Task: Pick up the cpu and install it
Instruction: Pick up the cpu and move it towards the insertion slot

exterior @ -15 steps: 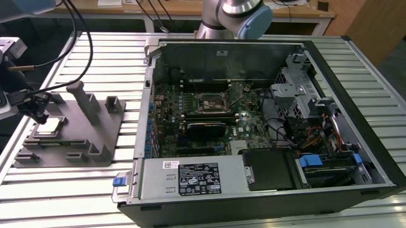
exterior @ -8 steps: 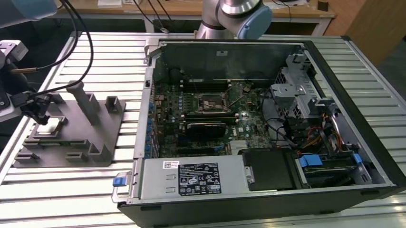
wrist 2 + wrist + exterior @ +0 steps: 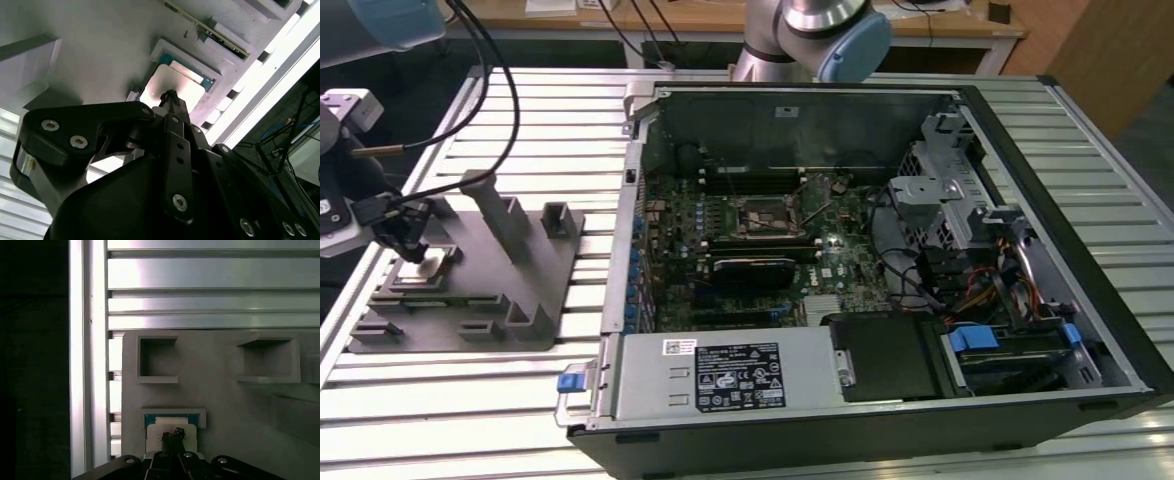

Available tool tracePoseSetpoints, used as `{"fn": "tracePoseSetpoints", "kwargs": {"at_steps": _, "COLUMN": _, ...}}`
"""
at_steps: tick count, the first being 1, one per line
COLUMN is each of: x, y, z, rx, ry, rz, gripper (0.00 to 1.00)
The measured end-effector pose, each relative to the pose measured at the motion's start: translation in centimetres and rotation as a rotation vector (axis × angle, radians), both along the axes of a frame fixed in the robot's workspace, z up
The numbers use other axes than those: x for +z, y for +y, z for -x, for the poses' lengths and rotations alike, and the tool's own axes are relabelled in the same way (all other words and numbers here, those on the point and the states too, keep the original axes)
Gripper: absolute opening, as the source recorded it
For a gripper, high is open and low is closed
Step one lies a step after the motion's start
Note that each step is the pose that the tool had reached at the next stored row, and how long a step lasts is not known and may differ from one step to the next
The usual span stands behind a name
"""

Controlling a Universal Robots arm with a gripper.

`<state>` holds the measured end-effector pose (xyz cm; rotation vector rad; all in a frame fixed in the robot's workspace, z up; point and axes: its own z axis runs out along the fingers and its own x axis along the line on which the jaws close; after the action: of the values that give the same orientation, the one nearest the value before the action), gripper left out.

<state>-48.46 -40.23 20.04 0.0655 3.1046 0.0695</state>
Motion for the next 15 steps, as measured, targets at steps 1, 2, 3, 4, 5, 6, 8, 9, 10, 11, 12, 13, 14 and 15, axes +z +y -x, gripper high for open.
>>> {"fn": "tracePoseSetpoints", "kwargs": {"at_steps": 1, "x": -0.11, "y": 0.01, "z": 0.03, "rx": 0.002, "ry": 0.0001, "rz": 0.0, "gripper": 0.11}}
{"fn": "tracePoseSetpoints", "kwargs": {"at_steps": 2, "x": -0.17, "y": 0.01, "z": 0.05, "rx": 0.003, "ry": 0.0002, "rz": 0.0002, "gripper": 0.11}}
{"fn": "tracePoseSetpoints", "kwargs": {"at_steps": 3, "x": -0.2, "y": 0.01, "z": 0.05, "rx": 0.003, "ry": 0.0003, "rz": 0.0009, "gripper": 0.11}}
{"fn": "tracePoseSetpoints", "kwargs": {"at_steps": 4, "x": -0.2, "y": 0.02, "z": 0.05, "rx": 0.004, "ry": 0.0003, "rz": 0.0014, "gripper": 0.11}}
{"fn": "tracePoseSetpoints", "kwargs": {"at_steps": 5, "x": -0.2, "y": 0.02, "z": 0.05, "rx": 0.004, "ry": 0.0002, "rz": 0.0015, "gripper": 0.11}}
{"fn": "tracePoseSetpoints", "kwargs": {"at_steps": 6, "x": -0.21, "y": 0.02, "z": 0.05, "rx": 0.004, "ry": 0.0001, "rz": 0.0016, "gripper": 0.11}}
{"fn": "tracePoseSetpoints", "kwargs": {"at_steps": 8, "x": -0.21, "y": 0.02, "z": 0.05, "rx": 0.004, "ry": 0.0001, "rz": 0.0017, "gripper": 0.11}}
{"fn": "tracePoseSetpoints", "kwargs": {"at_steps": 9, "x": -0.21, "y": 0.02, "z": 0.05, "rx": 0.005, "ry": 0.0, "rz": 0.0017, "gripper": 0.11}}
{"fn": "tracePoseSetpoints", "kwargs": {"at_steps": 10, "x": -0.21, "y": 0.02, "z": 0.05, "rx": 0.005, "ry": 0.0001, "rz": 0.0018, "gripper": 0.11}}
{"fn": "tracePoseSetpoints", "kwargs": {"at_steps": 11, "x": -0.21, "y": 0.02, "z": 0.05, "rx": 0.005, "ry": 0.0001, "rz": 0.0018, "gripper": 0.11}}
{"fn": "tracePoseSetpoints", "kwargs": {"at_steps": 12, "x": -0.21, "y": 0.02, "z": 0.05, "rx": 0.005, "ry": 0.0001, "rz": 0.0019, "gripper": 0.23}}
{"fn": "tracePoseSetpoints", "kwargs": {"at_steps": 13, "x": -0.21, "y": 0.02, "z": 0.05, "rx": 0.006, "ry": 0.0001, "rz": 0.002, "gripper": 0.29}}
{"fn": "tracePoseSetpoints", "kwargs": {"at_steps": 14, "x": -0.21, "y": 0.02, "z": 0.05, "rx": 0.006, "ry": 0.0001, "rz": 0.002, "gripper": 0.29}}
{"fn": "tracePoseSetpoints", "kwargs": {"at_steps": 15, "x": -0.21, "y": 0.02, "z": 0.05, "rx": 0.006, "ry": 0.0001, "rz": 0.0021, "gripper": 0.35}}
